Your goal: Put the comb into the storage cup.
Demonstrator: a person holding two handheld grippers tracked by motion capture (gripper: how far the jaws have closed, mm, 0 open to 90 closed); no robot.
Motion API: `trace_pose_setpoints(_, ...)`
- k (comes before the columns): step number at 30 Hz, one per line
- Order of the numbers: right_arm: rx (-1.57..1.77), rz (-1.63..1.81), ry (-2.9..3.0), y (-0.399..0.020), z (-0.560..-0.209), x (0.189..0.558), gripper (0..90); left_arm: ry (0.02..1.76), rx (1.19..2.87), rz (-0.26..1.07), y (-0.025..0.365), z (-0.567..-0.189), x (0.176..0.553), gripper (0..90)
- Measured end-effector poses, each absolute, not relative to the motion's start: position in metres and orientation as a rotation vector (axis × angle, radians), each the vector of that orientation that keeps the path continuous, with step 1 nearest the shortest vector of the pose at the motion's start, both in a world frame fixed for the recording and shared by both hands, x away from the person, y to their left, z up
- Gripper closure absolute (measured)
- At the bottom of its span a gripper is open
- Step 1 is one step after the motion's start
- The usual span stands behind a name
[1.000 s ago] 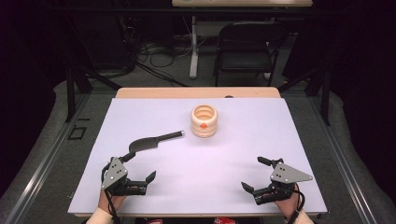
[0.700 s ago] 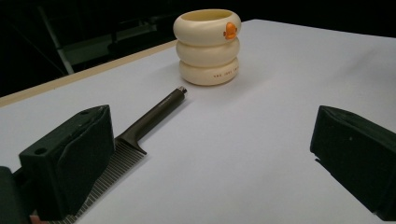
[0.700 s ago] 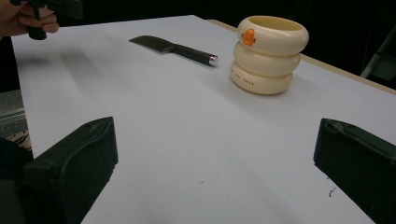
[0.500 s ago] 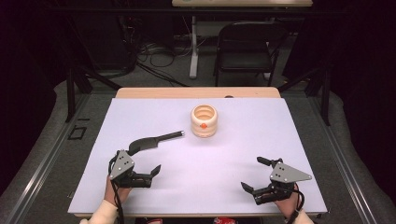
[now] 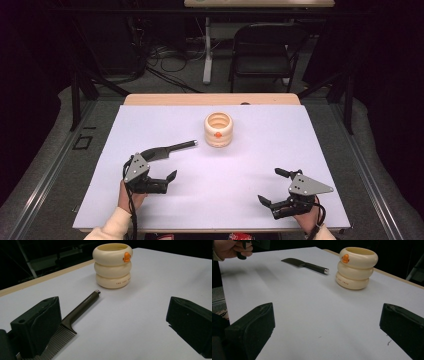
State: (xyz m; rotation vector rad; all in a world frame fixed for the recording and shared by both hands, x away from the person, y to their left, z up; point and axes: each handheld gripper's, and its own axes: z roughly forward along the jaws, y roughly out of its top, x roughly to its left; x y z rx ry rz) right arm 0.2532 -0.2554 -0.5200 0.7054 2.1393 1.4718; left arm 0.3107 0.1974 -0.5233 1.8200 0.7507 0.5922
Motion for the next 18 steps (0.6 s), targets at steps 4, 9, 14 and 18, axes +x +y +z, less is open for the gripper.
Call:
trace_pose_setpoints(4,0.704,1.472,2.14,-0.255,-0.52,0.253,0.0,0.752,1.826,0.593,0.194,-0.523,0.316,0.2)
trace_pose_setpoints(9,0.708,1.47,2.144,-0.256,-0.52,0.253,0.0,0.761,1.833,0.594,0.191,-0.522,0.322,0.3)
trace_pose_setpoints(14,0.71,1.469,2.144,-0.256,-0.52,0.253,0.0,0.767,1.839,0.601,0.188,-0.521,0.328,0.4)
trace_pose_setpoints(18,0.713,1.469,2.143,-0.256,-0.52,0.254,0.0,0.77,1.843,0.604,0.186,-0.521,0.332,0.4)
